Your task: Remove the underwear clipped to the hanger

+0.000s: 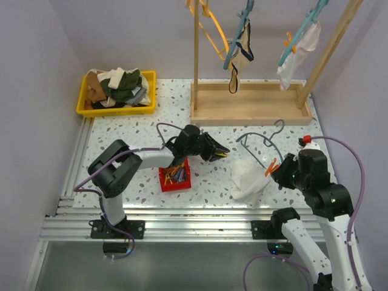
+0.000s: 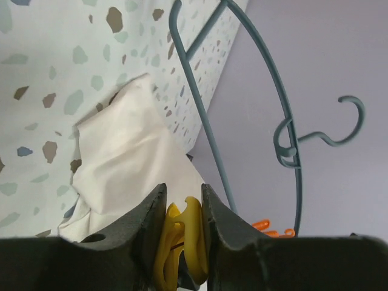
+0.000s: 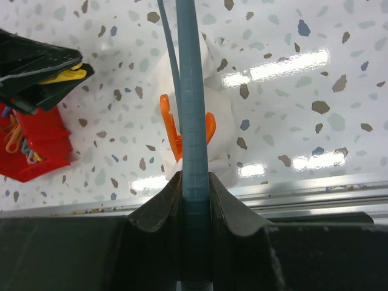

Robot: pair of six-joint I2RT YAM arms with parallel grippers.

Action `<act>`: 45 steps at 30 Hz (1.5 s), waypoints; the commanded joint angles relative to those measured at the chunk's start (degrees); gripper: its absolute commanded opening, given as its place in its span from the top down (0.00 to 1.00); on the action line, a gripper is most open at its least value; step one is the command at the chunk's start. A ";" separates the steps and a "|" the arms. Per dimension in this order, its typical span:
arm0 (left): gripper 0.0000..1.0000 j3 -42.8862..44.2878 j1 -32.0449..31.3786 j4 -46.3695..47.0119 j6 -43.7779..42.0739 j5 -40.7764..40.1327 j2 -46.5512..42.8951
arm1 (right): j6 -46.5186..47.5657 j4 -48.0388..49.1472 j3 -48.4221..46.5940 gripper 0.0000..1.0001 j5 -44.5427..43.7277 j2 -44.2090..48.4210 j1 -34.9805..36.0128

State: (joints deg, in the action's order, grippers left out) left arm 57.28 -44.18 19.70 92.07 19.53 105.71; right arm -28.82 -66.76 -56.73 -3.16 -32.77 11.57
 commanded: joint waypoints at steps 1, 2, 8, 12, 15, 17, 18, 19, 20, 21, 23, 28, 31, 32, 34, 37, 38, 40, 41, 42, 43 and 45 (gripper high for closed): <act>1.00 -2.34 0.15 15.35 3.38 2.09 -2.27 | -2.73 -3.37 1.62 1.00 -7.03 -1.77 0.03; 1.00 -2.17 0.24 17.80 3.29 2.44 -1.65 | -3.17 -3.81 1.88 1.00 -7.65 -1.77 0.03; 1.00 -1.12 0.41 18.81 -0.65 3.94 -3.04 | -3.26 -1.97 1.62 1.00 -5.72 -0.89 0.03; 1.00 0.98 1.20 -2.94 -13.73 -0.95 -11.38 | -1.95 -1.44 -0.22 1.00 -3.70 -0.80 0.03; 1.00 1.79 1.21 -24.66 -25.43 -12.00 -20.78 | -1.50 -1.35 -0.75 1.00 -3.08 -0.36 0.03; 1.00 0.13 1.21 -31.62 -29.66 -16.87 -29.13 | -1.24 -1.62 -0.58 1.00 -2.91 -0.10 0.03; 1.00 -1.97 1.21 -32.96 -30.54 -20.89 -31.86 | -0.98 -1.62 -0.31 1.00 -2.65 -0.01 0.03; 1.00 -2.69 1.38 -34.72 -31.94 -22.59 -36.84 | -0.98 -1.36 -0.14 1.00 -2.38 -0.10 -0.06; 1.00 -3.83 1.38 -38.21 -32.83 -24.26 -38.81 | -0.89 -1.35 0.04 1.00 -1.86 -0.01 0.03; 1.00 -3.93 1.56 -40.34 -33.53 -26.54 -40.13 | -0.45 -1.09 0.39 1.00 -1.42 -0.01 -0.06; 1.00 -4.36 2.00 -46.15 -35.46 -28.48 -41.38 | -0.19 -0.39 0.48 1.00 -0.63 -0.53 -0.06; 1.00 -6.03 2.08 -48.27 -37.40 -29.89 -38.57 | 0.61 1.63 0.22 1.00 0.61 -2.38 0.03; 1.00 -5.95 2.17 -49.49 -38.28 -33.23 -36.55 | 0.61 2.69 -0.66 1.00 1.92 -3.26 0.12; 1.00 -5.51 2.17 -49.50 -38.63 -34.72 -36.02 | 0.69 2.78 -1.27 1.00 1.93 -3.52 0.12; 1.00 -4.98 2.17 -48.80 -40.12 -35.61 -34.44 | 0.96 2.95 -1.80 1.00 1.93 -4.05 0.20; 0.79 -3.67 2.17 -47.22 -41.44 -36.49 -32.68 | 1.31 2.87 -2.51 1.00 2.36 -4.49 0.12; 0.65 -2.97 2.17 -47.04 -41.62 -36.58 -32.15 | 1.66 2.78 -2.86 1.00 2.54 -4.58 0.12; 0.30 -2.00 2.17 -47.73 -41.54 -36.84 -30.84 | 2.01 2.87 -3.21 1.00 2.72 -4.75 0.12; 0.20 -1.12 2.17 -48.00 -41.54 -37.02 -30.48 | 2.10 2.87 -3.39 1.00 2.81 -4.93 0.12; 0.06 -0.68 2.17 -48.18 -41.54 -37.11 -30.22 | 2.36 2.95 -3.65 1.00 2.89 -5.10 0.12; 0.02 -0.24 2.17 -48.62 -41.36 -37.11 -29.95 | 2.62 3.04 -3.74 1.00 2.89 -5.28 0.20; 0.00 1.25 2.17 -48.97 -41.10 -36.67 -30.04 | 3.24 3.13 -4.18 1.00 2.98 -5.90 0.12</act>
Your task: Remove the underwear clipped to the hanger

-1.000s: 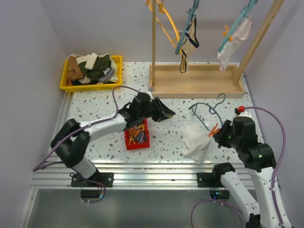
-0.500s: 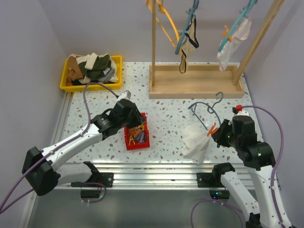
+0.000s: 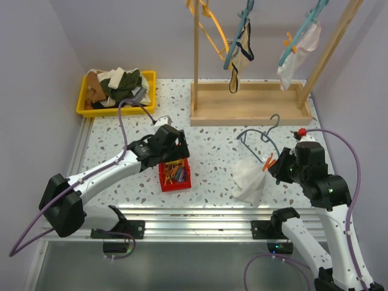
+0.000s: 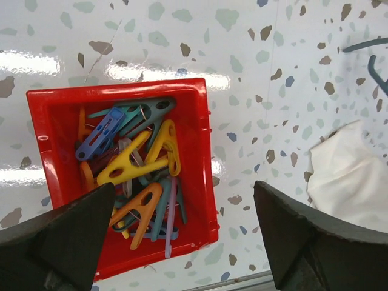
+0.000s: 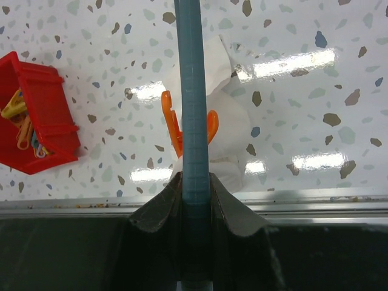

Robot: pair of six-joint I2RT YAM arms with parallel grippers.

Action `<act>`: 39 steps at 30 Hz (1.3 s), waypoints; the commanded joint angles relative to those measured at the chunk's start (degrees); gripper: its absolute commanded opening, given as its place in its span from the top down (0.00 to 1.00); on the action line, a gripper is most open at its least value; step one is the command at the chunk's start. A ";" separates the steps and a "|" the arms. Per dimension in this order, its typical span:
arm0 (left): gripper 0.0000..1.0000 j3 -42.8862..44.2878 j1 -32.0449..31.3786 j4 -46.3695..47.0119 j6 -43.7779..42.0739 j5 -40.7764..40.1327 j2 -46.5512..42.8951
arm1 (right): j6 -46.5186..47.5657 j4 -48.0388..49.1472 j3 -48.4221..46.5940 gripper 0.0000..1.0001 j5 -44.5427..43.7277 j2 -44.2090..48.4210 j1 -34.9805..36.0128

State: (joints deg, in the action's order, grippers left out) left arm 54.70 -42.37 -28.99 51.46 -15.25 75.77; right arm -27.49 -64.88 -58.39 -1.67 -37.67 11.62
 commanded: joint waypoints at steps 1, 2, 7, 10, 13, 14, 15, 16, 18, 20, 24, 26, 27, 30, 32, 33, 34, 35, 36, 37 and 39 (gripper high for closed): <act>0.00 5.06 0.27 -0.54 0.04 -1.37 -0.27 | 2.08 1.34 -2.60 1.00 1.50 -1.18 0.07; 0.00 5.50 0.27 -0.28 0.39 0.20 -0.27 | 2.61 1.51 -2.43 1.00 3.24 -1.44 0.07; 0.00 7.53 -0.43 8.03 1.10 9.07 0.87 | 3.23 3.18 -1.55 1.00 6.41 -1.53 0.16; 0.00 8.31 -2.80 19.01 -0.66 18.29 3.68 | 3.67 4.67 -0.76 1.00 9.40 -1.70 0.16; 0.00 12.43 -5.44 24.23 -1.63 24.64 9.47 | 4.02 5.38 -0.23 1.00 11.68 -2.05 0.25; 0.00 14.02 -6.92 24.68 -1.89 26.30 11.14 | 4.19 5.47 -0.23 1.00 11.87 -2.06 0.16; 0.00 15.77 -7.72 24.60 -2.41 26.58 14.55 | 4.37 5.47 -0.23 1.00 11.95 -1.97 0.25; 0.00 17.62 -8.42 24.60 -2.77 26.84 16.15 | 4.46 5.47 -0.23 1.00 12.04 -1.97 0.16; 0.00 22.89 -10.35 25.47 -4.34 27.63 20.53 | 4.55 5.21 -0.06 1.00 11.87 -1.97 0.25; 0.00 27.55 -11.15 26.35 -5.49 29.38 23.10 | 4.63 4.86 -0.06 1.00 11.78 -2.06 0.34; 0.00 33.45 -13.08 26.09 -11.01 30.97 28.55 | 4.55 4.41 -0.23 1.00 11.69 -2.41 0.34; 0.00 33.98 -13.61 27.14 -12.43 32.90 29.08 | 4.55 4.50 -0.41 1.00 11.69 -2.50 0.42; 0.00 33.64 -13.79 28.10 -13.74 33.61 29.00 | 4.55 4.24 -0.50 1.00 11.69 -2.50 0.42; 0.00 32.23 -14.49 32.41 -15.42 35.81 28.74 | 4.54 4.15 -0.58 1.00 11.60 -2.58 0.42; 0.02 31.61 -15.02 33.03 -15.95 36.60 28.82 | 4.46 4.06 -0.50 1.00 11.60 -2.50 0.42; 0.03 31.61 -15.20 32.95 -16.48 36.78 29.17 | 4.37 4.06 -0.32 1.00 11.60 -2.50 0.34; 0.03 31.61 -15.37 32.95 -16.48 36.69 29.26 | 4.37 4.06 -0.41 1.00 11.78 -2.41 0.34; 0.05 31.61 -15.55 33.04 -16.57 36.86 29.44 | 4.20 4.15 -0.23 1.00 11.87 -2.49 0.42; 0.06 31.35 -15.72 33.30 -16.57 36.87 29.44 | 4.19 4.15 -0.32 1.00 11.78 -2.50 0.42; 0.07 31.35 -15.81 33.39 -16.57 36.95 29.44 | 4.28 4.15 -0.32 1.00 11.78 -2.58 0.34; 0.08 31.35 -16.16 33.74 -17.01 37.13 29.44 | 4.19 4.15 -0.32 1.00 11.78 -2.58 0.42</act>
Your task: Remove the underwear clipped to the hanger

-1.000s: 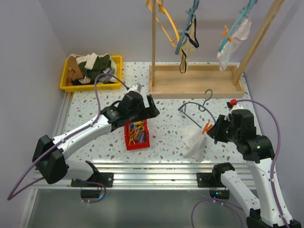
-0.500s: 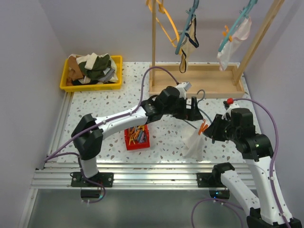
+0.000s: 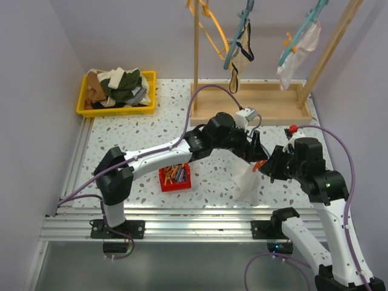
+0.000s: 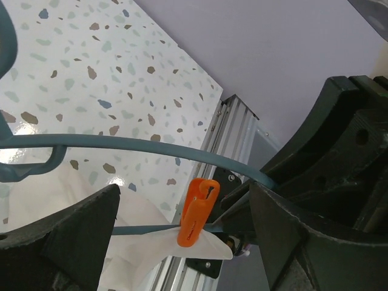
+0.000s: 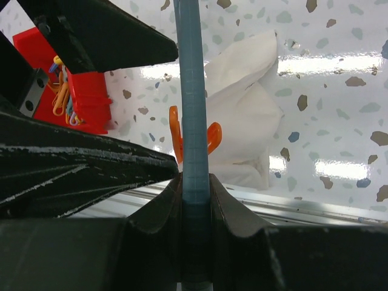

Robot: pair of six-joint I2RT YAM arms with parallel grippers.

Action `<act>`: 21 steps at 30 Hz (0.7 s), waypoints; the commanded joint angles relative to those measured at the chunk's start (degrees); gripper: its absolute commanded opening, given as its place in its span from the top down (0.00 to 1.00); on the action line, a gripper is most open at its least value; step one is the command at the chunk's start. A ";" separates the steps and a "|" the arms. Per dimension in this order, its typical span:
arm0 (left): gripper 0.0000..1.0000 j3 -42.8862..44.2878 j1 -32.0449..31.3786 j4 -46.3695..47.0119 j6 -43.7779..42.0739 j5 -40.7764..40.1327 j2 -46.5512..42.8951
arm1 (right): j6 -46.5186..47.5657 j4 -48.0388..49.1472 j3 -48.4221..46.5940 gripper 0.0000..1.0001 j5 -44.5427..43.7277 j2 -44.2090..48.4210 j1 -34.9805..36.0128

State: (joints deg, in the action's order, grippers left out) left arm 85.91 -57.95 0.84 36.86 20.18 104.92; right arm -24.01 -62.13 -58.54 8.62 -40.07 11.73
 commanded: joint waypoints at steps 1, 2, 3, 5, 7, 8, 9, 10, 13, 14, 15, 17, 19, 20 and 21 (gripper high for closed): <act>0.10 0.31 -0.67 3.90 -2.50 1.96 0.37 | 0.81 1.40 -0.17 1.00 1.48 -0.18 0.31; 0.11 0.40 -1.02 3.30 -3.19 1.96 0.63 | 0.72 1.40 -0.08 1.00 1.48 -0.18 0.23; 0.12 1.27 -1.19 2.68 -3.55 2.05 0.89 | 0.72 1.40 -0.08 1.00 1.66 -0.18 0.23; 0.17 2.24 -1.72 0.32 -4.60 1.27 2.12 | 0.63 1.40 -0.17 1.00 1.66 -0.18 0.31; 0.22 3.30 -2.16 -0.75 -5.22 0.21 2.83 | 0.63 1.40 -0.34 1.00 1.84 -0.18 0.23; 0.23 3.30 -2.25 -0.75 -5.31 -0.23 3.18 | 0.63 1.40 -0.43 1.00 1.84 -0.18 0.23; 0.25 3.04 -2.25 -0.75 -5.40 -0.58 3.27 | 0.63 1.40 -0.52 1.00 1.92 -0.18 0.31; 0.28 2.86 -2.25 -2.58 -5.48 -1.02 3.36 | 0.63 1.40 -0.69 1.00 1.92 -0.27 0.23; 0.36 2.51 -2.25 -3.30 -5.83 -1.99 3.45 | 0.54 1.31 -0.87 1.00 1.92 -0.09 0.31; 0.39 2.42 -2.25 -3.30 -6.01 -2.25 3.18 | 0.54 1.40 -0.96 1.00 1.92 -0.09 0.31; 0.43 2.33 -2.16 -3.39 -6.10 -2.52 3.09 | 0.54 1.31 -0.96 1.00 1.92 0.00 0.31; 0.56 2.24 -2.25 -3.74 -6.36 -3.57 2.66 | 0.37 1.31 -1.05 1.00 1.84 0.00 0.14; 0.64 2.16 -2.25 -4.18 -6.45 -4.62 2.30 | 0.37 1.40 -1.13 1.00 1.75 0.08 0.23; 0.66 2.07 -2.16 -4.79 -6.54 -6.37 2.04 | 0.19 1.40 -1.13 1.00 1.57 0.08 0.23; 0.67 2.07 -2.25 -5.32 -6.45 -7.78 1.86 | 0.02 1.31 -1.13 1.00 0.88 0.08 0.23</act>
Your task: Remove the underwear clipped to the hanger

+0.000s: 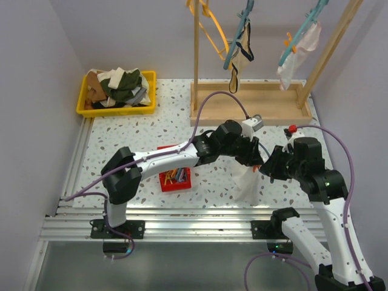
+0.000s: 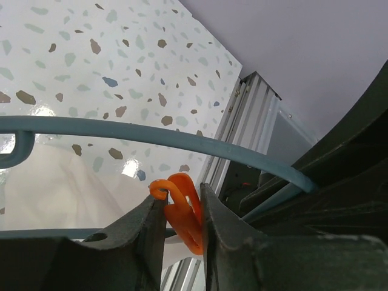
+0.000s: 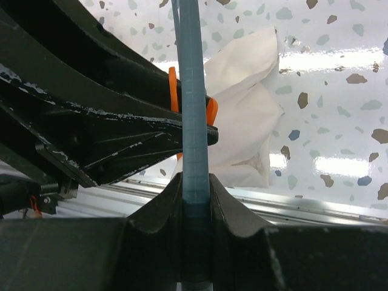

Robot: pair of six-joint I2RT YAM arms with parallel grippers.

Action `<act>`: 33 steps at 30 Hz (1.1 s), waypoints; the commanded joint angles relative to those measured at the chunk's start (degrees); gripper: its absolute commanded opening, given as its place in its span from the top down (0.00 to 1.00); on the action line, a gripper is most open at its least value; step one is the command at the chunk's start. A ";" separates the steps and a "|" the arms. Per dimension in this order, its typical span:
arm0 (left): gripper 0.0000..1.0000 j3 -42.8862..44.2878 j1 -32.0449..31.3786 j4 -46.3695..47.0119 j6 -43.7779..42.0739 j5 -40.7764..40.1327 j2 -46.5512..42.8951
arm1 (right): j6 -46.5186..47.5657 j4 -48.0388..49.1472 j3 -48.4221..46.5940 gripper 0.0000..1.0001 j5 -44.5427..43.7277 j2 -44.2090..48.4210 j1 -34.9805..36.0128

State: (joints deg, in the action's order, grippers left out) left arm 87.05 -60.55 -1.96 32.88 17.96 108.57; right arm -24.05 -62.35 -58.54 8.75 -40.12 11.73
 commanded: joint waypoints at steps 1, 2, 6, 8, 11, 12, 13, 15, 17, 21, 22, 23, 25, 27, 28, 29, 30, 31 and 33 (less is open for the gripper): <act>0.72 0.76 0.35 -2.96 -2.21 -8.35 -2.40 | -0.90 1.44 -1.22 1.00 0.13 0.13 0.23; 0.75 0.50 0.35 -2.70 -1.95 -9.42 -2.75 | -1.86 1.26 -1.13 1.00 -0.92 0.22 0.31; 0.83 -2.05 0.35 -0.77 -1.33 -14.34 -5.12 | -11.60 -0.22 0.36 1.00 -2.77 0.04 0.23; 0.87 -2.23 0.35 -0.68 -1.33 -16.37 -6.00 | -19.34 -1.19 1.67 1.00 -3.04 0.21 0.23; 0.93 -2.93 0.35 -0.42 -1.42 -19.35 -7.76 | -27.78 -1.64 3.96 1.00 -2.17 2.49 0.31; 0.96 -3.89 0.35 -0.33 -1.33 -20.23 -8.46 | -29.63 -2.25 4.40 1.00 -2.42 3.02 0.14; 0.97 -4.60 0.35 -0.07 -0.72 -22.24 -10.03 | -33.48 -2.77 5.10 1.00 -2.77 4.42 0.23; 0.97 -7.93 0.44 1.08 0.33 -24.19 -11.97 | -37.19 -3.22 6.24 1.00 -2.16 6.01 0.23; 0.98 -12.39 0.35 5.19 2.79 -27.09 -15.40 | -43.34 -4.00 6.69 1.00 -2.25 8.64 0.23; 0.96 -21.02 0.09 10.47 9.03 -31.22 -21.20 | -52.13 -3.48 7.48 1.00 -4.17 12.78 0.31; 0.95 -22.61 -0.09 11.44 11.39 -32.62 -23.21 | -53.54 -3.48 7.31 1.00 -4.71 13.05 0.14; 0.94 -25.67 -0.26 13.36 12.72 -32.98 -23.93 | -53.73 -3.48 7.22 1.00 -5.15 13.05 0.23; 0.90 -27.97 -0.44 15.91 15.96 -32.90 -25.33 | -53.73 -3.92 7.13 1.00 -5.59 12.26 0.23; 0.84 -30.17 -0.53 17.77 17.65 -31.67 -25.34 | -52.68 -2.17 7.91 1.00 -5.15 11.38 0.23; 0.82 -30.62 -0.62 18.39 19.22 -30.80 -25.17 | -51.54 -1.38 8.27 1.00 -4.11 11.12 0.14; 0.78 -31.40 -0.79 20.04 19.93 -30.27 -25.08 | -50.66 0.02 8.53 1.00 -3.66 10.85 0.14; 0.71 -31.67 -1.05 21.19 21.16 -29.83 -24.64 | -48.83 1.16 8.80 1.00 -2.96 10.15 0.23; 0.68 -31.67 -1.14 21.20 21.78 -29.73 -24.64 | -47.76 1.17 8.80 1.00 -2.87 9.89 0.23; 0.55 -31.76 -1.14 22.61 22.66 -29.38 -24.38 | -43.91 1.79 7.93 1.00 -3.13 9.36 0.23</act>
State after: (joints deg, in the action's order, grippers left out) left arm 55.31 -62.22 13.13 52.01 -8.73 84.97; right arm -72.84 -61.12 -50.11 8.88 -29.52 12.29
